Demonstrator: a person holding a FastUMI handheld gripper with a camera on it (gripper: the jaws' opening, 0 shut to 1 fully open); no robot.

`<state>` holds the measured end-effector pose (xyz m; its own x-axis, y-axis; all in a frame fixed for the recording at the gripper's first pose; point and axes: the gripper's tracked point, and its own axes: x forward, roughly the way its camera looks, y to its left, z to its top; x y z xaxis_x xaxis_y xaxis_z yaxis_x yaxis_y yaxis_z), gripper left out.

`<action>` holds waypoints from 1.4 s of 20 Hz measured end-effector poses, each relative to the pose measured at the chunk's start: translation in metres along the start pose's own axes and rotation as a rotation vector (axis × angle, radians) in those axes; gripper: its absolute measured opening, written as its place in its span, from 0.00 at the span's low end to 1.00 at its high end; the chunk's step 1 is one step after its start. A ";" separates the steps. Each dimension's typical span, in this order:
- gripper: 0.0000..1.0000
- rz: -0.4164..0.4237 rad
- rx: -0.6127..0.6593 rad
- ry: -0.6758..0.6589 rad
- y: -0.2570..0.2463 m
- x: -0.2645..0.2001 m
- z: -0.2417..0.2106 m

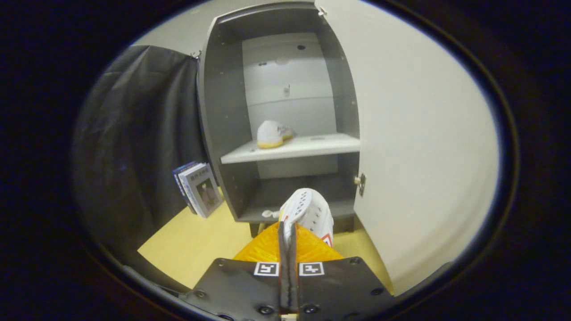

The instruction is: Open the shoe cabinet door, grab the shoes and put them into the shoe cabinet, then close the shoe cabinet door.

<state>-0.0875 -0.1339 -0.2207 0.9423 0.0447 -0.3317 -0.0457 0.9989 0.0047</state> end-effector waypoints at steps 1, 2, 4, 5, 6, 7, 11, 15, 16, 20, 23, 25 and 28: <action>0.02 -0.003 -0.003 -0.029 0.001 0.000 0.019; 0.02 -0.010 -0.006 -0.059 0.003 0.002 0.040; 0.02 -0.025 -0.021 -0.105 0.004 0.009 0.074; 0.02 -0.034 -0.030 -0.125 0.005 0.013 0.088; 0.02 -0.044 -0.038 -0.144 0.006 0.019 0.103; 0.02 -0.055 -0.041 -0.163 0.006 0.027 0.115; 0.02 -0.096 -0.058 -0.213 0.003 0.064 0.156; 0.02 -0.128 -0.067 -0.212 -0.004 0.111 0.176; 0.02 -0.134 -0.071 -0.217 -0.006 0.124 0.181; 0.02 -0.170 -0.119 -0.201 -0.018 0.169 0.194; 0.02 -0.186 -0.154 -0.172 -0.025 0.205 0.194; 0.02 -0.202 -0.194 -0.153 -0.032 0.228 0.199; 0.02 -0.209 -0.234 -0.131 -0.039 0.260 0.203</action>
<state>0.2266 -0.1589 -0.1155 0.9733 -0.1443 -0.1782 0.0923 0.9579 -0.2718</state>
